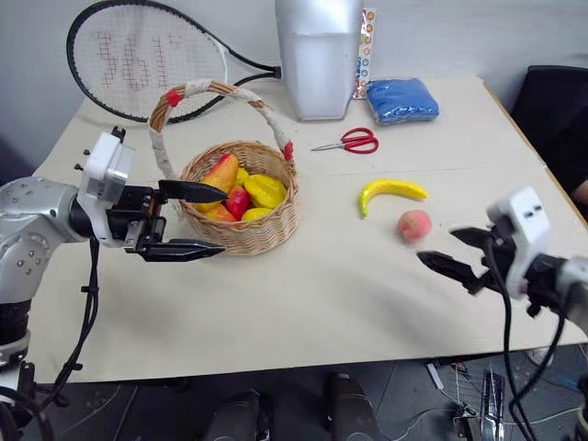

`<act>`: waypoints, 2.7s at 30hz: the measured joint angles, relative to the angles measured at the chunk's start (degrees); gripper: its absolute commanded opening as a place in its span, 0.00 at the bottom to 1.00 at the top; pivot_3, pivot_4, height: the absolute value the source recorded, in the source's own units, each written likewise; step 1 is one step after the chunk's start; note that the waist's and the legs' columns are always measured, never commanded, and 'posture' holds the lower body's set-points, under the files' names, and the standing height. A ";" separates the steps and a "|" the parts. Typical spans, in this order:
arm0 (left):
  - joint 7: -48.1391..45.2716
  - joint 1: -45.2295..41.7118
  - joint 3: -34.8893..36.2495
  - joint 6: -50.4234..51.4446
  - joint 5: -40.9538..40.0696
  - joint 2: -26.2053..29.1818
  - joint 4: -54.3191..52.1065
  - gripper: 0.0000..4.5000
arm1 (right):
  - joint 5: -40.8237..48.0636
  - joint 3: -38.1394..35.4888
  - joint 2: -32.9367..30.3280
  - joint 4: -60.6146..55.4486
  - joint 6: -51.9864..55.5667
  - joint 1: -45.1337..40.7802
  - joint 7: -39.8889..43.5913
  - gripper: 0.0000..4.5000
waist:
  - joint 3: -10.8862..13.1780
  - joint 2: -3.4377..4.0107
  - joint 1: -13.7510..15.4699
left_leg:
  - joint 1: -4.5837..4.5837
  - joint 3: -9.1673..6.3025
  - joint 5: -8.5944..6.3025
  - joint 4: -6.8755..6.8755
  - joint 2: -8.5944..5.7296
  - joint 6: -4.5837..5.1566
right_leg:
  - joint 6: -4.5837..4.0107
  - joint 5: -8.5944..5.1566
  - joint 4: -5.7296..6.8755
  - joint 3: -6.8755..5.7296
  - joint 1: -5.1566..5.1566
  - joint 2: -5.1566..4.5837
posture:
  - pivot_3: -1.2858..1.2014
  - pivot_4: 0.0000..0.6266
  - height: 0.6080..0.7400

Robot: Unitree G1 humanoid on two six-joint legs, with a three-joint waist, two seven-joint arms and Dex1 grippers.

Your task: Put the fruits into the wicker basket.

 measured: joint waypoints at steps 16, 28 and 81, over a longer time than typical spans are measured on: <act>3.13 1.02 0.58 1.09 -0.05 -1.13 -8.93 1.00 | -11.20 21.30 12.68 27.48 -20.60 -18.30 -18.51 1.00 | 0.01 -0.02 -0.07 | -0.13 0.00 0.17 0.01 -0.13 -0.07 | 0.09 0.09 -0.11 0.32 -0.04 -0.03 | 0.52 0.24 1.00; 6.14 3.84 2.94 2.89 -0.17 -0.38 -10.53 1.00 | -13.16 26.21 16.49 36.30 -28.55 -21.86 -18.00 0.54 | 0.01 -0.02 -0.10 | -0.11 -0.02 0.20 0.03 -0.09 -0.06 | 0.12 0.12 -0.05 0.33 -0.04 -0.07 | 0.52 0.24 1.00; 18.91 11.94 12.10 6.84 -8.89 0.69 -17.67 1.00 | -10.14 27.70 -0.84 19.95 -28.75 -17.17 -6.43 1.00 | -0.02 -0.09 -0.39 | 0.04 0.12 0.05 -0.01 0.36 -0.24 | -0.14 0.17 -0.18 0.48 -0.04 0.52 | 0.52 0.24 1.00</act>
